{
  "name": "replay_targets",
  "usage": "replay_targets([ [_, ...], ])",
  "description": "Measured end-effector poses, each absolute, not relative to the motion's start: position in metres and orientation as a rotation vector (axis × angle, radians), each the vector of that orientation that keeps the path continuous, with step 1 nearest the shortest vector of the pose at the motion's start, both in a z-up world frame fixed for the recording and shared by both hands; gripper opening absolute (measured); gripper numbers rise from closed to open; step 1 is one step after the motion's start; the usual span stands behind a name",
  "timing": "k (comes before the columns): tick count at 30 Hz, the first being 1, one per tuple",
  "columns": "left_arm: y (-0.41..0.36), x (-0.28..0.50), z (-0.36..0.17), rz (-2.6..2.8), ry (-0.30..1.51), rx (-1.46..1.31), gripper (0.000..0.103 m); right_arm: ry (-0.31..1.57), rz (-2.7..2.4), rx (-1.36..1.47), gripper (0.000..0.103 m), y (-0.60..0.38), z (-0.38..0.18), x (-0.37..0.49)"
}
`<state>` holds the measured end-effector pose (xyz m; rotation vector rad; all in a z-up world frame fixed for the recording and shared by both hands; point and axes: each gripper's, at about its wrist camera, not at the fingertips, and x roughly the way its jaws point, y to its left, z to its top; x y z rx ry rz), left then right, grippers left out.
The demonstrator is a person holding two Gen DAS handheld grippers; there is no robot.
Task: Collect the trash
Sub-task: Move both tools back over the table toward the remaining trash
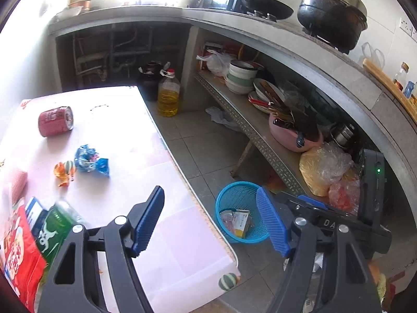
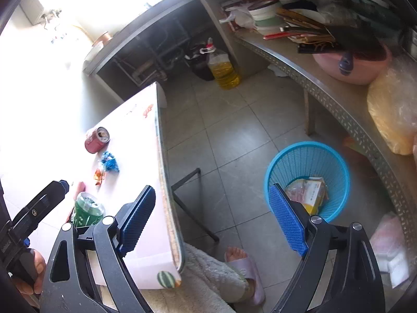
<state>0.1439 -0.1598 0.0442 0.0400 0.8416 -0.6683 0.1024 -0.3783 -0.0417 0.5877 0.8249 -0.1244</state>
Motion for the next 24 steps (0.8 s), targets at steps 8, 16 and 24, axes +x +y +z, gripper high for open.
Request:
replay_targets([
  [8, -0.122, 0.137, 0.051, -0.619, 0.824, 0.016, 0.071, 0.816, -0.053, 0.542, 0.091, -0.341, -0.018, 0.105],
  [16, -0.088, 0.130, 0.060, -0.585, 0.792, -0.005, 0.075, 0.801, 0.022, 0.504, 0.093, -0.312, -0.001, 0.111],
  [24, -0.044, 0.120, 0.071, -0.531, 0.748, -0.027, 0.079, 0.803, 0.115, 0.461, 0.093, -0.279, 0.008, 0.128],
])
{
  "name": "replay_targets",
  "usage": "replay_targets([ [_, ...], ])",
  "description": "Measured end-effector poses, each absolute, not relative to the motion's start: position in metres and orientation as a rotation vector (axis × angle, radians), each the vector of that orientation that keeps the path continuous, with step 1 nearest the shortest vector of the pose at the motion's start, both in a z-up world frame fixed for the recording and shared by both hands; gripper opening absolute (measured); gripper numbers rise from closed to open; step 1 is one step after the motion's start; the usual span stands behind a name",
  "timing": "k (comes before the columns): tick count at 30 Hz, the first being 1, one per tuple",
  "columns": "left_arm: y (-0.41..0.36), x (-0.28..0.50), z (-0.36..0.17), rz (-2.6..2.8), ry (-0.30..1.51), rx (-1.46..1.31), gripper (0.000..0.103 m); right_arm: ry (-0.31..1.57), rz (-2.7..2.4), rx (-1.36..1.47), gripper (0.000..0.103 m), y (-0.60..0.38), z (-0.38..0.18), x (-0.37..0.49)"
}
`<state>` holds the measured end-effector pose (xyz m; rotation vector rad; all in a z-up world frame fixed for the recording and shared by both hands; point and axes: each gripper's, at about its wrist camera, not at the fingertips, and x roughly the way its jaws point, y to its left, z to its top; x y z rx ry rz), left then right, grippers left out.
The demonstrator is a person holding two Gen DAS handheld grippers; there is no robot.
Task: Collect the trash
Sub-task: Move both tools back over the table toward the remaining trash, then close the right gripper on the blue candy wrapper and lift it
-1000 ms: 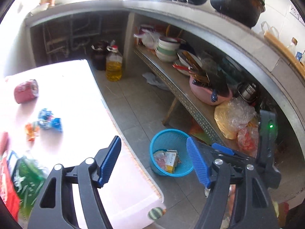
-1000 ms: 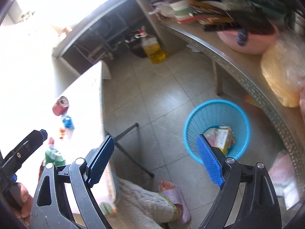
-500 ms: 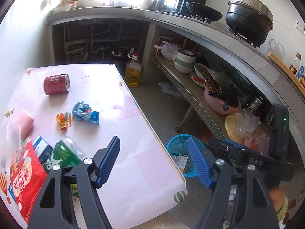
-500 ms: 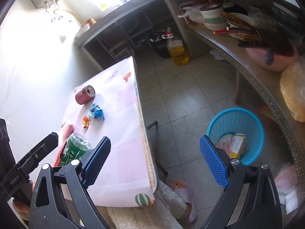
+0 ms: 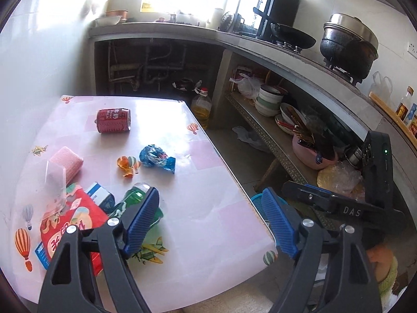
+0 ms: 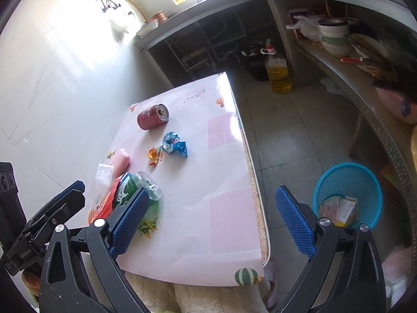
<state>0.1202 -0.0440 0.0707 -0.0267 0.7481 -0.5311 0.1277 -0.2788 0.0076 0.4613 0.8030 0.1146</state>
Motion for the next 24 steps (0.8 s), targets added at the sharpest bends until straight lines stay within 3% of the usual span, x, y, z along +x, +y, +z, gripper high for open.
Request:
replay_targets([
  [16, 0.070, 0.122, 0.065, -0.300, 0.727, -0.115, 0.082, 0.877, 0.247, 0.451, 0.093, -0.235, -0.003, 0.165],
  [24, 0.072, 0.165, 0.074, -0.378, 0.785, -0.102, 0.082, 0.863, 0.291, 0.430, 0.093, -0.231, 0.002, 0.197],
])
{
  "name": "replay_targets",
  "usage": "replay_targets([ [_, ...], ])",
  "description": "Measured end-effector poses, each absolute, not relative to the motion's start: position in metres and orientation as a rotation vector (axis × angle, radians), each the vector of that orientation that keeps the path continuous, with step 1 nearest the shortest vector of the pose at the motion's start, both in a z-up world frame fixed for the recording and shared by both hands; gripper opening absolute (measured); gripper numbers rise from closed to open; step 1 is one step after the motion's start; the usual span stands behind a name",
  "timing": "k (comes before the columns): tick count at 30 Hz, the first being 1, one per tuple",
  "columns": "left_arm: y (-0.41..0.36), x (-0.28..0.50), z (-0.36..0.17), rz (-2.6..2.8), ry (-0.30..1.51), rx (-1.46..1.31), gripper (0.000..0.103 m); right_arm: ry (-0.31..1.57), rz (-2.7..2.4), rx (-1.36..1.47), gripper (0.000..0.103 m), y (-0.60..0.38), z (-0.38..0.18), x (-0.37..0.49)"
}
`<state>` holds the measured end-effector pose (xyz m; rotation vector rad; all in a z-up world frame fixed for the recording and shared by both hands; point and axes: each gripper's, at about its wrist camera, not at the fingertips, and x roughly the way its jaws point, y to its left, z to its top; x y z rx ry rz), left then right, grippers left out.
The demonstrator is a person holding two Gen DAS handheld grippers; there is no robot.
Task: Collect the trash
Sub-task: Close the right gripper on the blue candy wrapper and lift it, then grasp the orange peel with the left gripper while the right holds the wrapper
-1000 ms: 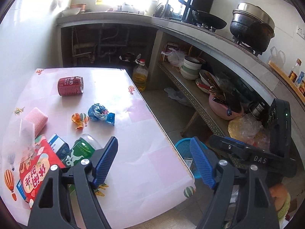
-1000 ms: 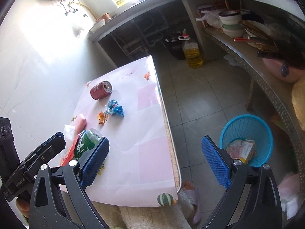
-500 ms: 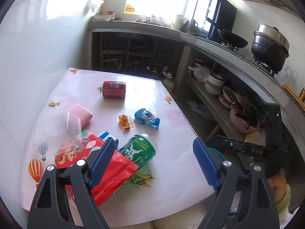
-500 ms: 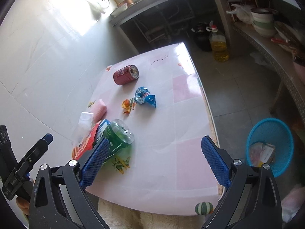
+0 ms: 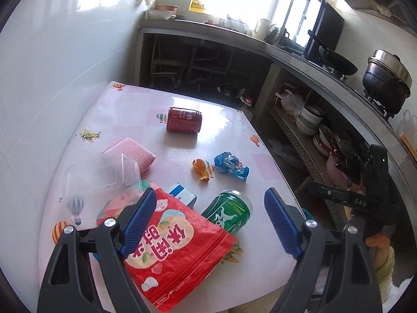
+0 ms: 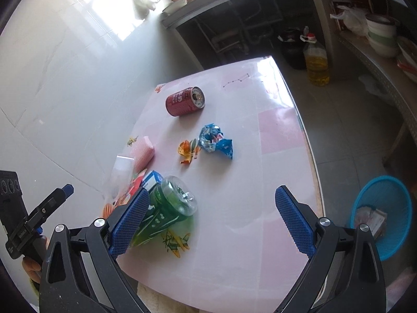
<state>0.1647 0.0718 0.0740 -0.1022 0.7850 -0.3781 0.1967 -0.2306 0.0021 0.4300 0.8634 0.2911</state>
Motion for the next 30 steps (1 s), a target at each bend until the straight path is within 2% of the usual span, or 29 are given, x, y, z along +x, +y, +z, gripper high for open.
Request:
replay_targets([
  [4, 0.053, 0.209, 0.064, -0.443, 0.906, -0.047, 0.082, 0.845, 0.309, 0.381, 0.092, -0.224, 0.005, 0.228],
  [6, 0.043, 0.231, 0.052, -0.473, 0.973, -0.042, 0.082, 0.857, 0.320, 0.358, 0.085, -0.220, 0.001, 0.247],
  [9, 0.028, 0.268, 0.029, -0.474, 1.094, -0.040, 0.072, 0.900, 0.347, 0.329, 0.080, -0.211, -0.010, 0.278],
  [11, 0.022, 0.287, 0.017, -0.464, 1.151, -0.055, 0.061, 0.924, 0.363, 0.270, 0.079, -0.197, -0.020, 0.298],
  [14, 0.014, 0.306, 0.006, -0.455, 1.190, -0.035, 0.053, 0.974, 0.382, 0.160, 0.070, -0.176, -0.038, 0.324],
  [19, 0.008, 0.338, -0.014, -0.450, 1.295, -0.064, 0.051, 1.034, 0.407, 0.084, 0.055, -0.158, -0.064, 0.345],
  [21, 0.007, 0.352, -0.025, -0.427, 1.343, -0.086, 0.051, 1.050, 0.414, 0.083, 0.040, -0.157, -0.070, 0.348],
  [23, 0.007, 0.362, -0.034, -0.417, 1.385, -0.119, 0.051, 1.065, 0.415, 0.102, 0.029, -0.159, -0.075, 0.349],
  [27, 0.002, 0.378, -0.051, -0.382, 1.436, -0.102, 0.051, 1.070, 0.408, 0.161, 0.022, -0.173, -0.076, 0.340],
  [30, -0.002, 0.384, -0.062, -0.355, 1.457, -0.079, 0.051, 1.072, 0.392, 0.203, 0.021, -0.186, -0.076, 0.329],
])
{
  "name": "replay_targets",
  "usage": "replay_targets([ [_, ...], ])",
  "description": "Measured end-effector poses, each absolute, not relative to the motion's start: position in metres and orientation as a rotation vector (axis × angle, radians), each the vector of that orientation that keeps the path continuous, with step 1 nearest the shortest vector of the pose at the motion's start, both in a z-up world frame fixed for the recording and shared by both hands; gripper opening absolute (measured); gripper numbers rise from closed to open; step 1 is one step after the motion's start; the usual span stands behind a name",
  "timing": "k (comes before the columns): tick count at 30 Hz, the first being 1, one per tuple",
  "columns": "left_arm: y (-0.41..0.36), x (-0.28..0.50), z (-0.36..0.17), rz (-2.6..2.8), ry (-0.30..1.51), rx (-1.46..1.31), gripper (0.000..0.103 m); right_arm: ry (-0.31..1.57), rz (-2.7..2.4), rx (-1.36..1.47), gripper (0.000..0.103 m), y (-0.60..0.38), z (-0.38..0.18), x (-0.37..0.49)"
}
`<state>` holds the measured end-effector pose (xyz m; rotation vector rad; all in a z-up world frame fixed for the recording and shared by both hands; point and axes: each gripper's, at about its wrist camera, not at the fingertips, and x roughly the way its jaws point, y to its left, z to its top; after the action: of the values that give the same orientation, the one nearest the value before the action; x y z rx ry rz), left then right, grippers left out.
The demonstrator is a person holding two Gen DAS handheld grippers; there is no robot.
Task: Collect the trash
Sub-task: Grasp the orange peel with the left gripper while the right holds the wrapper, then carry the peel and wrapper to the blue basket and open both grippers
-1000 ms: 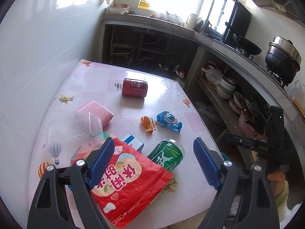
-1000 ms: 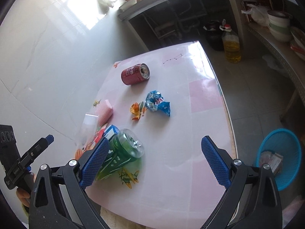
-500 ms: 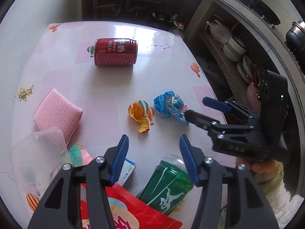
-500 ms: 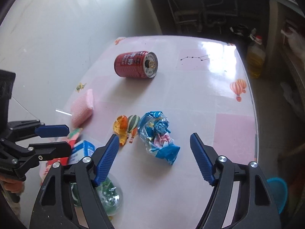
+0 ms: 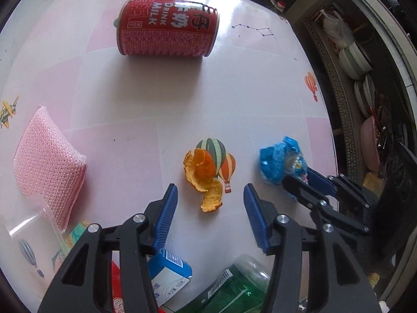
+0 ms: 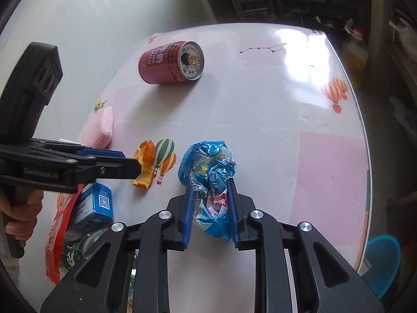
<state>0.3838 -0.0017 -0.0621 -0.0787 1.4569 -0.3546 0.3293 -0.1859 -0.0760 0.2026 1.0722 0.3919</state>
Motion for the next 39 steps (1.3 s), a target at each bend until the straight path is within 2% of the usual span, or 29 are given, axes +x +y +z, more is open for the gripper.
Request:
replay_targets([
  [7, -0.013, 0.388, -0.070, -0.343, 1.450, -0.024, 0.050, 1.068, 0.356, 0.293, 0.021, -0.212, -0.076, 0.298],
  [12, -0.018, 0.389, -0.069, -0.311, 1.411, 0.045, 0.034, 1.053, 0.330, 0.341, 0.021, -0.228, -0.073, 0.280],
  [14, -0.017, 0.387, -0.068, -0.300, 1.398, 0.068, 0.022, 1.047, 0.327, 0.349, 0.021, -0.230, -0.072, 0.276],
  [19, -0.008, 0.383, -0.064, -0.306, 1.384, 0.047, 0.013, 1.032, 0.327, 0.357, 0.020, -0.231, -0.067, 0.271],
  [27, 0.009, 0.367, -0.034, -0.322, 1.265, 0.040, 0.010, 1.016, 0.324, 0.394, 0.019, -0.235, -0.062, 0.263],
  [39, 0.016, 0.285, 0.060, -0.367, 0.929, 0.039, 0.010, 0.944, 0.334, 0.478, 0.019, -0.251, -0.038, 0.241],
])
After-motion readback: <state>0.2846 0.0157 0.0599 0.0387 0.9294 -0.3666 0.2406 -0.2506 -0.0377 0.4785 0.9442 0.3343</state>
